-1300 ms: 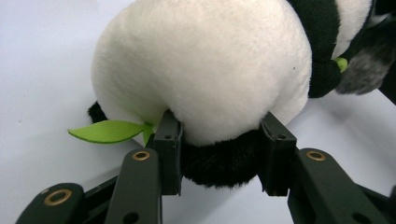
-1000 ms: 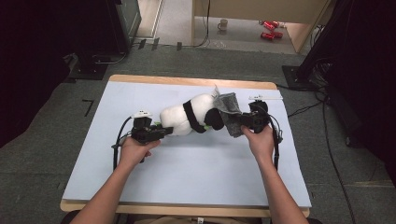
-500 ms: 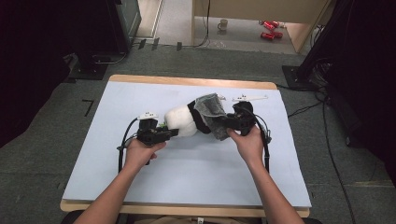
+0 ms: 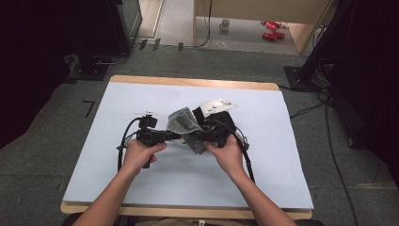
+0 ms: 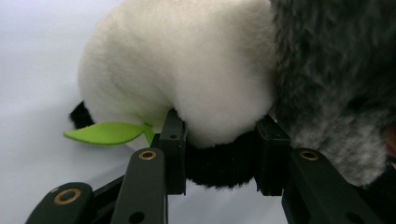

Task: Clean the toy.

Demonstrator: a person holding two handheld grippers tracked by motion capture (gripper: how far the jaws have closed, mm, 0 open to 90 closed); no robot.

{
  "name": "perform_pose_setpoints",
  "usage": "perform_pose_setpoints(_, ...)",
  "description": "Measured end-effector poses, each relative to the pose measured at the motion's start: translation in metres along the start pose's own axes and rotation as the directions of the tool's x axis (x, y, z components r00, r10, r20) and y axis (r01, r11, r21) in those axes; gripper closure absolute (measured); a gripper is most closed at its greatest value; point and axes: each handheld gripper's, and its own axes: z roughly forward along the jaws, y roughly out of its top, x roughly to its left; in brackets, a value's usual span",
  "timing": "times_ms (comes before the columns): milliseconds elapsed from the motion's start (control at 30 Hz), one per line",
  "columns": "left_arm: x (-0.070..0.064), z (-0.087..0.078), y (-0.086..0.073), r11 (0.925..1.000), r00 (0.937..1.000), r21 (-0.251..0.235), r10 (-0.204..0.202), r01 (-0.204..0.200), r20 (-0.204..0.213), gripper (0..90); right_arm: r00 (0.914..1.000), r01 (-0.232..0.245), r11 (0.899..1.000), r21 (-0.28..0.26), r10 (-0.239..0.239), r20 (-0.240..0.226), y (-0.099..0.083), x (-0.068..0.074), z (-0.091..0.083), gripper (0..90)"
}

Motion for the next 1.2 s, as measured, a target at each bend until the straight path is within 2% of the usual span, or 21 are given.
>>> perform_pose_setpoints(33, 0.002, 0.002, 0.000, 1.0000, 0.9999, -0.002, 0.009, -0.009, -0.009, 63.1, 0.9999, 0.003, 1.000, 0.010, -0.003, 0.013, -0.003, -0.004, 0.004, 77.9)
perform_pose_setpoints(100, 0.004, 0.003, 0.002, 0.9995, 0.9998, -0.028, 0.012, -0.012, -0.017, 63.2, 0.9980, 0.039, 0.999, 0.007, -0.039, 0.050, -0.007, -0.010, 0.006, 77.9)
perform_pose_setpoints(133, 0.005, 0.002, 0.004, 0.9989, 0.9994, -0.041, 0.021, -0.022, -0.027, 63.2, 0.9972, 0.035, 0.999, 0.002, -0.035, 0.066, -0.008, -0.014, 0.004, 77.9)
perform_pose_setpoints(200, 0.008, 0.004, 0.006, 0.9980, 0.9992, -0.052, 0.034, -0.035, -0.020, 63.2, 0.9945, 0.026, 1.000, 0.005, -0.027, 0.101, -0.008, -0.024, -0.001, 78.4)
perform_pose_setpoints(233, 0.008, 0.005, 0.006, 0.9974, 0.9984, -0.051, 0.050, -0.052, -0.025, 63.1, 0.9946, 0.018, 1.000, 0.001, -0.018, 0.102, -0.009, -0.029, -0.004, 78.7)
perform_pose_setpoints(333, 0.002, 0.010, 0.006, 0.9900, 0.9895, -0.058, 0.124, -0.129, -0.073, 63.1, 0.9945, 0.000, 1.000, 0.000, 0.000, 0.105, -0.012, -0.040, -0.009, 78.9)
perform_pose_setpoints(400, 0.003, 0.011, 0.007, 0.9871, 0.9860, -0.059, 0.143, -0.149, -0.085, 63.1, 0.9931, 0.010, 1.000, 0.005, -0.010, 0.117, -0.012, -0.043, -0.011, 78.8)
perform_pose_setpoints(600, 0.007, 0.011, 0.011, 0.9876, 0.9864, -0.060, 0.140, -0.145, -0.086, 63.1, 0.9942, -0.015, 1.000, -0.006, 0.015, 0.106, -0.012, -0.054, -0.025, 78.8)
perform_pose_setpoints(667, 0.008, 0.011, 0.013, 0.9883, 0.9876, -0.062, 0.134, -0.139, -0.082, 63.1, 0.9925, -0.029, 0.999, -0.019, 0.031, 0.119, -0.012, -0.061, -0.033, 78.8)
perform_pose_setpoints(733, 0.010, 0.011, 0.014, 0.9896, 0.9891, -0.069, 0.120, -0.126, -0.085, 63.1, 0.9892, -0.041, 0.999, -0.034, 0.045, 0.140, -0.013, -0.068, -0.041, 78.5)
perform_pose_setpoints(767, 0.011, 0.010, 0.015, 0.9907, 0.9909, -0.074, 0.109, -0.115, -0.079, 63.1, 0.9840, -0.051, 0.998, -0.044, 0.058, 0.169, -0.014, -0.072, -0.045, 78.1)
perform_pose_setpoints(833, 0.012, 0.010, 0.017, 0.9919, 0.9926, -0.075, 0.096, -0.102, -0.074, 63.1, 0.9788, -0.090, 0.994, -0.066, 0.101, 0.178, -0.018, -0.083, -0.054, 78.4)
perform_pose_setpoints(900, 0.011, 0.011, 0.017, 0.9916, 0.9923, -0.078, 0.098, -0.104, -0.077, 63.0, 0.9752, -0.111, 0.991, -0.076, 0.124, 0.184, -0.021, -0.089, -0.058, 78.5)
perform_pose_setpoints(1000, 0.012, 0.011, 0.019, 0.9925, 0.9944, -0.090, 0.076, -0.083, -0.073, 62.9, 0.9624, -0.096, 0.992, -0.087, 0.114, 0.246, -0.019, -0.089, -0.065, 78.5)
perform_pose_setpoints(1033, 0.013, 0.011, 0.020, 0.9926, 0.9946, -0.092, 0.072, -0.079, -0.074, 62.9, 0.9597, -0.104, 0.990, -0.100, 0.126, 0.251, -0.018, -0.088, -0.069, 78.5)
perform_pose_setpoints(1100, 0.015, 0.010, 0.022, 0.9933, 0.9955, -0.095, 0.059, -0.066, -0.074, 62.9, 0.9608, -0.110, 0.986, -0.125, 0.138, 0.241, -0.014, -0.084, -0.076, 78.6)
perform_pose_setpoints(1200, 0.015, 0.010, 0.023, 0.9934, 0.9944, -0.091, 0.063, -0.071, -0.085, 62.8, 0.9722, -0.094, 0.984, -0.152, 0.123, 0.199, -0.006, -0.071, -0.079, 78.6)
